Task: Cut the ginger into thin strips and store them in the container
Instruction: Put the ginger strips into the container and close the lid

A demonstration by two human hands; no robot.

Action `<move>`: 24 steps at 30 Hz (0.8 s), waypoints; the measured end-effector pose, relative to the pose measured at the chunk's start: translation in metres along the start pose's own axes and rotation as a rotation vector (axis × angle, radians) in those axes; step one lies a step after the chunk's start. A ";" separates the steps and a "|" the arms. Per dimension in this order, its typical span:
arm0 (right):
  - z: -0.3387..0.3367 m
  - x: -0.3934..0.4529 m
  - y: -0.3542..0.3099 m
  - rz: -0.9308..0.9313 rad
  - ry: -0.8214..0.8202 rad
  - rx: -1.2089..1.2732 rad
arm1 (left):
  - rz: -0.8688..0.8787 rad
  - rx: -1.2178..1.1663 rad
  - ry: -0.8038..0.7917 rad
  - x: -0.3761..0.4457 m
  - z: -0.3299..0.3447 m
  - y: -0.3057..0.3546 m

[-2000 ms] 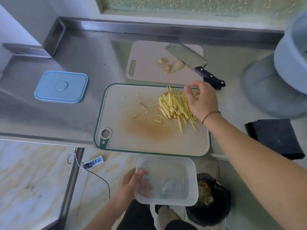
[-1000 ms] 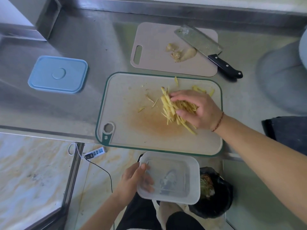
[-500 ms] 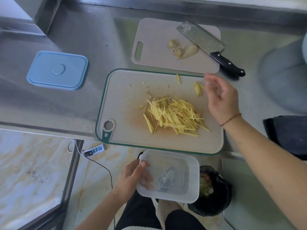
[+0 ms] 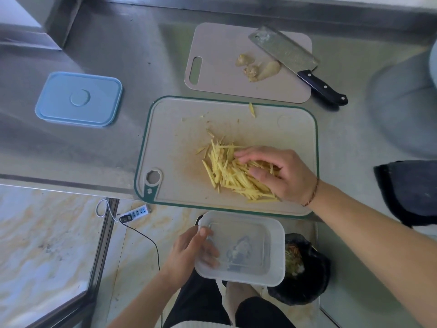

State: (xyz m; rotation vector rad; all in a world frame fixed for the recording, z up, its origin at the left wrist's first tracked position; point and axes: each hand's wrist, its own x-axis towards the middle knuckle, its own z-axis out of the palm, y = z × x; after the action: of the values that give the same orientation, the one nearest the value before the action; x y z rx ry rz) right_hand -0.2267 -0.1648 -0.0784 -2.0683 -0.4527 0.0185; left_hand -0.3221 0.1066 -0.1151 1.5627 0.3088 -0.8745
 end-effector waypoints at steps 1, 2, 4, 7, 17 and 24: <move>-0.001 0.000 0.000 0.010 0.029 -0.014 | 0.000 -0.002 0.000 0.000 0.000 0.000; -0.002 0.000 0.000 0.031 0.067 -0.038 | 0.001 -0.002 -0.001 0.001 0.000 -0.001; -0.001 -0.001 -0.004 0.061 0.089 -0.075 | 0.006 -0.001 -0.003 0.001 0.000 -0.003; 0.008 -0.008 -0.012 0.051 0.002 -0.070 | 0.013 0.000 -0.006 0.002 0.000 -0.005; 0.036 -0.053 -0.042 -0.060 -0.219 -0.011 | 0.047 0.003 0.009 0.005 0.002 -0.011; 0.043 -0.066 -0.051 -0.069 -0.080 0.173 | 0.084 0.070 0.014 0.005 -0.003 -0.013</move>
State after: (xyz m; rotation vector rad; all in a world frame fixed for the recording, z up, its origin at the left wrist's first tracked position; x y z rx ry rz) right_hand -0.3128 -0.1270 -0.0692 -1.8856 -0.5518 0.0961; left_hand -0.3256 0.1106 -0.1281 1.6350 0.2234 -0.8166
